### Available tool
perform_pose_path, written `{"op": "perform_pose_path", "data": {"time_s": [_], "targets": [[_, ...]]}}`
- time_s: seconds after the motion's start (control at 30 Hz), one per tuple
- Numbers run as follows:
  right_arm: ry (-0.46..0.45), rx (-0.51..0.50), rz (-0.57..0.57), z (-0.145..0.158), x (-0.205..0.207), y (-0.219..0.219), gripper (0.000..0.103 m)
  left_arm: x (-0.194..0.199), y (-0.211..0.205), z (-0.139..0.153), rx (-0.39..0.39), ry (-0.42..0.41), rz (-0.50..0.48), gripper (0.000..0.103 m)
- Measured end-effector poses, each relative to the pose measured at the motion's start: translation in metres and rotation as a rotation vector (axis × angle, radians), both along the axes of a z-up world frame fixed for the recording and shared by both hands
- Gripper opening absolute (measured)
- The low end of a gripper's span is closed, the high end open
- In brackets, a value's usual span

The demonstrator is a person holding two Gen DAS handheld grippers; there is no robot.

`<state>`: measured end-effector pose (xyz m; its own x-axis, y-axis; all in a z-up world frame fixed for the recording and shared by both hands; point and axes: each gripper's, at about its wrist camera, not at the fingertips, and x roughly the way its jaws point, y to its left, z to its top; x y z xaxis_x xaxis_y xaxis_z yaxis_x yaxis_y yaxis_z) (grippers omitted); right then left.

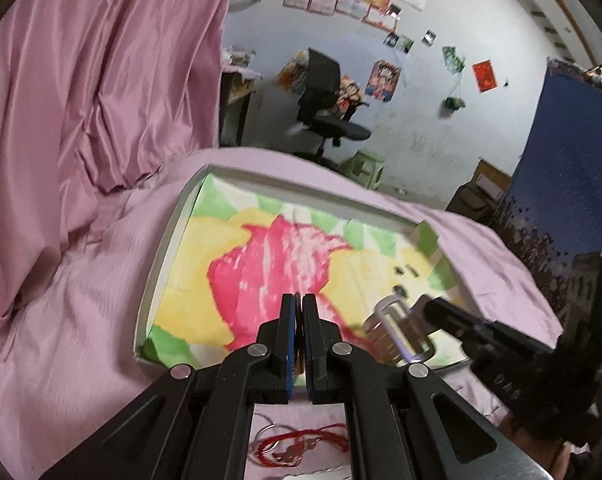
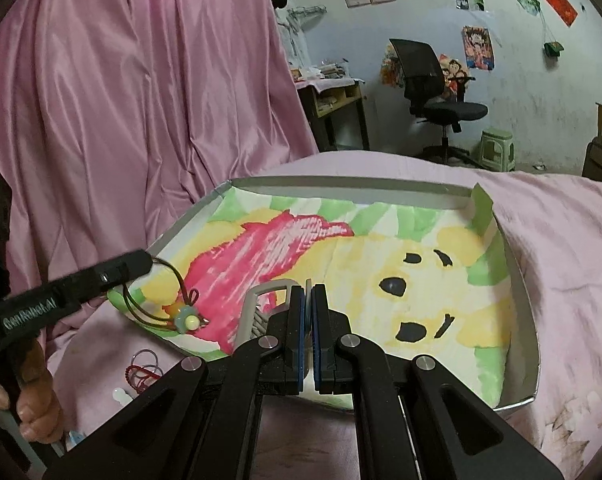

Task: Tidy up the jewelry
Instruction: 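Carry the keychain into the tray with the left gripper while the right gripper drops the claw clip there, then move the left gripper to the blue watch while the right gripper reaches the black beaded hair tie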

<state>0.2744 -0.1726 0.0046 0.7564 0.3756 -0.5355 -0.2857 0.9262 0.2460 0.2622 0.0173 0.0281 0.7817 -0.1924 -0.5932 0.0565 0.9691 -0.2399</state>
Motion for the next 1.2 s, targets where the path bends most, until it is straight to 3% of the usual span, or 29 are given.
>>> {"op": "perform_pose_path", "data": {"time_s": [0.1, 0.2, 0.27, 0.33, 0.47, 0.63, 0.7, 0.93, 1.2], "targets": [[0.011, 0.014, -0.005, -0.002, -0.001, -0.006, 0.004, -0.002, 0.001, -0.004, 0.006, 0.03, 0.013, 0.004], [0.03, 0.024, -0.013, -0.003, -0.003, -0.012, 0.011, -0.009, 0.001, -0.006, 0.011, 0.038, 0.004, 0.005], [0.032, 0.025, -0.027, -0.003, -0.007, -0.016, 0.034, -0.017, 0.0, -0.005, 0.013, 0.028, -0.005, 0.007], [0.009, 0.042, -0.043, 0.001, -0.019, -0.024, 0.039, -0.027, -0.002, -0.003, 0.013, 0.014, -0.008, 0.015], [-0.035, 0.056, -0.066, 0.011, -0.04, -0.037, 0.042, -0.051, -0.006, 0.003, 0.025, -0.058, -0.002, 0.058], [-0.127, 0.039, -0.11, 0.025, -0.081, -0.053, 0.055, -0.087, -0.017, 0.011, 0.05, -0.146, -0.006, 0.064], [-0.161, 0.042, -0.123, 0.029, -0.097, -0.06, 0.061, -0.101, -0.021, 0.014, 0.059, -0.186, 0.0, 0.075], [-0.249, 0.031, -0.162, 0.038, -0.15, -0.076, 0.084, -0.145, -0.036, 0.014, 0.114, -0.264, -0.029, 0.082], [-0.278, -0.02, -0.188, 0.031, -0.188, -0.077, 0.091, -0.168, -0.039, -0.002, 0.164, -0.245, -0.083, 0.085]]}}
